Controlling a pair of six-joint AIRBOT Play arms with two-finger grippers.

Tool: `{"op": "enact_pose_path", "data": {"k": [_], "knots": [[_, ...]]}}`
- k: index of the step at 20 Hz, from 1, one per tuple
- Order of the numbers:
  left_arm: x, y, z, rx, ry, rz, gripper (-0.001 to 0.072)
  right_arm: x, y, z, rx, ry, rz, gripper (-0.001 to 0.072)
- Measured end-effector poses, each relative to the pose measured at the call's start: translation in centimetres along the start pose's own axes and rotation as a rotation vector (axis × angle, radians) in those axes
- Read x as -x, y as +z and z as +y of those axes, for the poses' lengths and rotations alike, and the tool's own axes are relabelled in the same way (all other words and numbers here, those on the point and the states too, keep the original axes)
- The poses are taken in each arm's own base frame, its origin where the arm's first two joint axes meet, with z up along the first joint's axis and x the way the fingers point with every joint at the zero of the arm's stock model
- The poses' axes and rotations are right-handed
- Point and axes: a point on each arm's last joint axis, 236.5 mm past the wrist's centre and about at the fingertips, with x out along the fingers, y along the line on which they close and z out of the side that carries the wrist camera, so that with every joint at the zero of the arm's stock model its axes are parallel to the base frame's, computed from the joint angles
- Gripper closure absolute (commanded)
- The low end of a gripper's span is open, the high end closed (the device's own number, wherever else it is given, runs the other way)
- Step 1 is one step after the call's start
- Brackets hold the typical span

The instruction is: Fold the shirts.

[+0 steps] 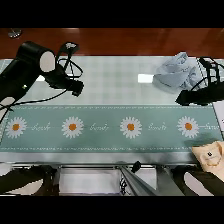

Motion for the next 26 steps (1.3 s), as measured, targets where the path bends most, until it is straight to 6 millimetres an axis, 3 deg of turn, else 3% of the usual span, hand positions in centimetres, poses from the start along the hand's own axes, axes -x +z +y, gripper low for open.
{"op": "enact_pose_path", "data": {"k": [18,23,26], "knots": [[0.0,0.0,0.0,0.0,0.0,0.0,0.0,0.0,0.1,0.1,-0.001,0.003,-0.004,0.0094],[-0.1,1.2,-0.1,0.0,-0.004,-0.046,0.0,0.1,1.9,0.7,-0.019,0.029,-0.081,0.0098],[-0.3,2.9,0.2,-0.014,0.004,-0.112,0.0,0.5,5.1,-1.2,-0.041,-0.045,-0.215,0.0097]]}}
